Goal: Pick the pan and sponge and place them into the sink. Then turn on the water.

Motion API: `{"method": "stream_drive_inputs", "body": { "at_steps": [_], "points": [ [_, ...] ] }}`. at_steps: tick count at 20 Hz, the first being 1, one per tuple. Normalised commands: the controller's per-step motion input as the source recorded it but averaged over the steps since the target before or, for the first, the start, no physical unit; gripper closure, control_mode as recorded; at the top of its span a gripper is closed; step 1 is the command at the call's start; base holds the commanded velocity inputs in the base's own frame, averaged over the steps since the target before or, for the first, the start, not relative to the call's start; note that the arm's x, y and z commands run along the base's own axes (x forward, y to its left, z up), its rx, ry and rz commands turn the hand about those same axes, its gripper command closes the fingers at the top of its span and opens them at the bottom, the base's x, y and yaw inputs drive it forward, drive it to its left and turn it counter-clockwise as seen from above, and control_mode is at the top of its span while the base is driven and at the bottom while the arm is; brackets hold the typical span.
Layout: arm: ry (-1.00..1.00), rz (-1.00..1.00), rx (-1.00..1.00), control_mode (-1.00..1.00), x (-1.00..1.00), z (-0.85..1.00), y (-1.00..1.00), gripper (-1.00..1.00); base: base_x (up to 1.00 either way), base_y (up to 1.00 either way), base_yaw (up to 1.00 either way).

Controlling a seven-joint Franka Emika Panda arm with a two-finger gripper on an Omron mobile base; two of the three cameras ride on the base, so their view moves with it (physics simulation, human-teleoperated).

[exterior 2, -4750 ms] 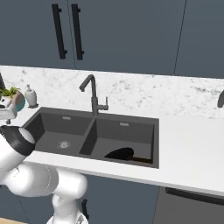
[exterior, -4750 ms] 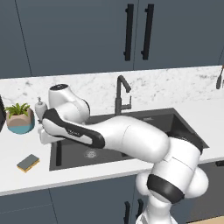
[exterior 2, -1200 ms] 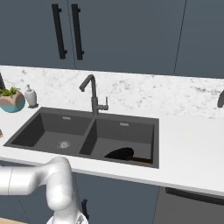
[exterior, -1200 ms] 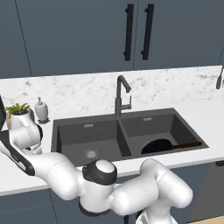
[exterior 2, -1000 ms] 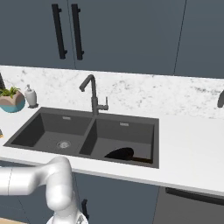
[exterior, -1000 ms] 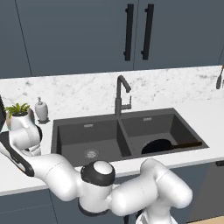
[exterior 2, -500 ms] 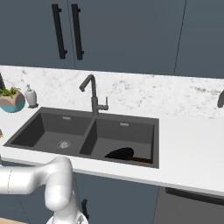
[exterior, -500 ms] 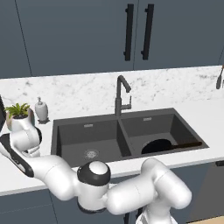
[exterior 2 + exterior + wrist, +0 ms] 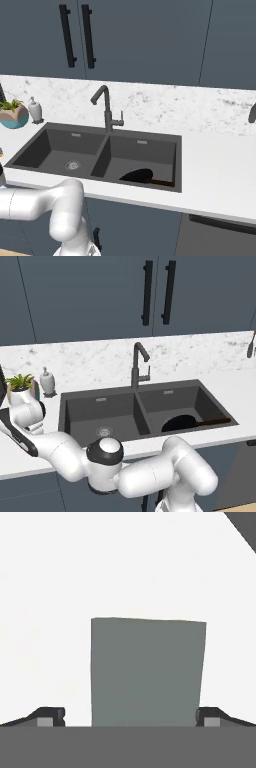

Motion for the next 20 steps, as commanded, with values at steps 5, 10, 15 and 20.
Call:
{"method": "stream_drive_inputs", "body": {
  "at_steps": [5,10,15,20],
  "points": [
    [0.05,-0.02,0.00,-1.00,0.00,-0.40,-0.13,-1.00,0.00,0.00,0.00],
    [0.08,0.00,-0.01,-1.00,0.00,-0.50,-0.24,-1.00,0.00,0.00,0.00],
    [0.04,0.00,-0.04,-1.00,-0.19,-0.53,-0.38,-1.00,0.00,0.00,0.00],
    [0.00,0.00,-0.02,-1.00,-0.41,-0.46,-0.27,-1.00,0.00,0.00,0.00]
  ]
}}
